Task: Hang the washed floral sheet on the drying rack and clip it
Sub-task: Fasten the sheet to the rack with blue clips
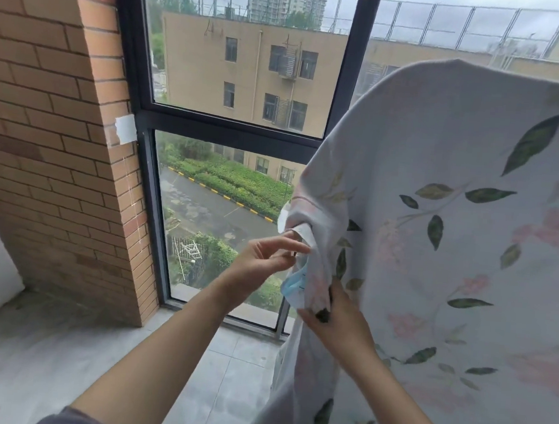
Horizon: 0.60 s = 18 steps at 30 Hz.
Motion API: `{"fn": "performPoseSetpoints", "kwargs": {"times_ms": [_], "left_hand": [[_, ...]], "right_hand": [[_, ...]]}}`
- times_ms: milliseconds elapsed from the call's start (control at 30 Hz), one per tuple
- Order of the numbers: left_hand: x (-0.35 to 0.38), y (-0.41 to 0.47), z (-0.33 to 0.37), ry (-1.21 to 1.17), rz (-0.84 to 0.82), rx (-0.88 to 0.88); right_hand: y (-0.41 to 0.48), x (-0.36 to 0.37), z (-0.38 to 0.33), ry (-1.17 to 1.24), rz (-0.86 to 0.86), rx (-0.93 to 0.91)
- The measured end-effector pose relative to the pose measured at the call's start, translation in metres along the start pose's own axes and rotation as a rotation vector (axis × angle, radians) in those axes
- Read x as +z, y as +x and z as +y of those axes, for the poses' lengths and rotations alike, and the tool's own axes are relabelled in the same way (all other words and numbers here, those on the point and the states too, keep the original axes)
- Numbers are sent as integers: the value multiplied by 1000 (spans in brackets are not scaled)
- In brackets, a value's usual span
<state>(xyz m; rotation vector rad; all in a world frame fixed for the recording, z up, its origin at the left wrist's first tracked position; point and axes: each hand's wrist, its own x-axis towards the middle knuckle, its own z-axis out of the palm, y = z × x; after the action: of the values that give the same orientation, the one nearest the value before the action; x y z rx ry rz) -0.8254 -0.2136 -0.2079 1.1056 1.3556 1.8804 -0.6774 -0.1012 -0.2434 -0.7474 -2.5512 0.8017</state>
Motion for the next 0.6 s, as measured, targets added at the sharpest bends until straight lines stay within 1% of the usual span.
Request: {"fn": "performPoseSetpoints", "kwargs": {"times_ms": [33, 100, 133, 200, 267, 333, 367, 433, 467, 500, 567, 600], "left_hand": [[3, 2, 4, 129, 9, 25], [3, 8, 3, 491, 81, 119], [2, 11, 0, 653, 114, 164], [4, 15, -7, 854, 183, 228], [9, 20, -12, 968, 330, 328], [12, 29, -14, 1013, 500, 370], [12, 35, -13, 1018, 533, 357], [11, 44, -10, 1043, 516, 304], [10, 45, -11, 1061, 511, 317], [10, 45, -10, 1054, 532, 375], [10, 42, -9, 890, 615, 450], [10, 39, -5, 759, 670, 434]], "right_hand": [[2, -4, 0, 33, 67, -2], [6, -14, 6, 176, 207, 7], [9, -20, 10, 237, 237, 14], [15, -32, 10, 317, 209, 47], [20, -41, 6, 365, 177, 60], [24, -49, -3, 464, 177, 38], [27, -52, -6, 524, 175, 19], [31, -53, -15, 623, 139, -13], [32, -53, -21, 654, 113, -32], [33, -52, -25, 671, 94, -58], [34, -53, -32, 659, 73, -108], [34, -54, -35, 622, 69, -134]]}}
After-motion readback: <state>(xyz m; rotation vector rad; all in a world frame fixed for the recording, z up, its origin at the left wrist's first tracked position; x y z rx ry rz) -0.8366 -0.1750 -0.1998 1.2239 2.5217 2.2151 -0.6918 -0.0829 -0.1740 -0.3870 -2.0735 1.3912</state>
